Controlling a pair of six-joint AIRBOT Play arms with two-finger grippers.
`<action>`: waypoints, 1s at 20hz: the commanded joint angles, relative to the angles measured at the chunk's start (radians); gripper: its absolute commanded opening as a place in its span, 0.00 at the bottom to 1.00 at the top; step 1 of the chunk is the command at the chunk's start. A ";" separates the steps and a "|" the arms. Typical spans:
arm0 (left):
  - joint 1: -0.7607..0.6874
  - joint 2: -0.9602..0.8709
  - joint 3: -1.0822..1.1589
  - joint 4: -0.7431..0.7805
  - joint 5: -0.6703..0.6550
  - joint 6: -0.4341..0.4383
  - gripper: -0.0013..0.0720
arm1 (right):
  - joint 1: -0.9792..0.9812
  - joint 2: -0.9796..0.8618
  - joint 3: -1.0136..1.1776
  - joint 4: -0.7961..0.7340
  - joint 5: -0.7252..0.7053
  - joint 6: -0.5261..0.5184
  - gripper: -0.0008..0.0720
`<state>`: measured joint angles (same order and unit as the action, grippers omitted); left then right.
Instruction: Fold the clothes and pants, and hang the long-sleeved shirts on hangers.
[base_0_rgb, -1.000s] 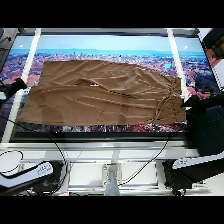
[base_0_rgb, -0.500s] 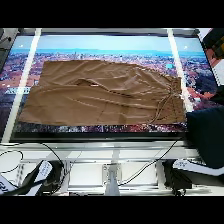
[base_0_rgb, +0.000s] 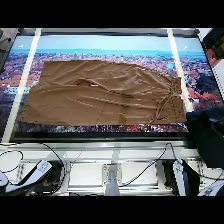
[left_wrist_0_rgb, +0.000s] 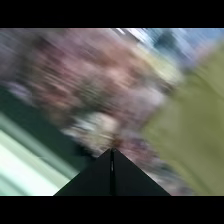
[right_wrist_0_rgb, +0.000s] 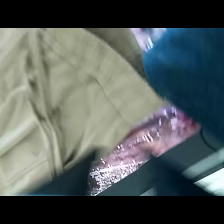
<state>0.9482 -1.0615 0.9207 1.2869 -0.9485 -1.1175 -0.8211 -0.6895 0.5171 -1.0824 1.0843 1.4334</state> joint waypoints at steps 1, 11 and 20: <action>0.003 -0.039 -0.004 -0.196 -0.079 0.053 0.04 | -0.001 0.082 -0.251 0.092 -0.155 0.058 0.67; 0.003 -0.026 -0.005 -0.200 -0.158 0.052 0.04 | -0.001 -0.261 -0.308 0.491 -0.486 -0.174 0.73; 0.003 0.028 -0.063 -0.230 -0.216 0.039 0.04 | -0.001 -0.424 -0.299 0.870 -0.479 -0.561 0.12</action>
<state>0.9501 -1.0691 0.8932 1.0714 -1.1610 -1.0740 -0.8215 -1.0859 0.2146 -0.2855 0.6079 0.9638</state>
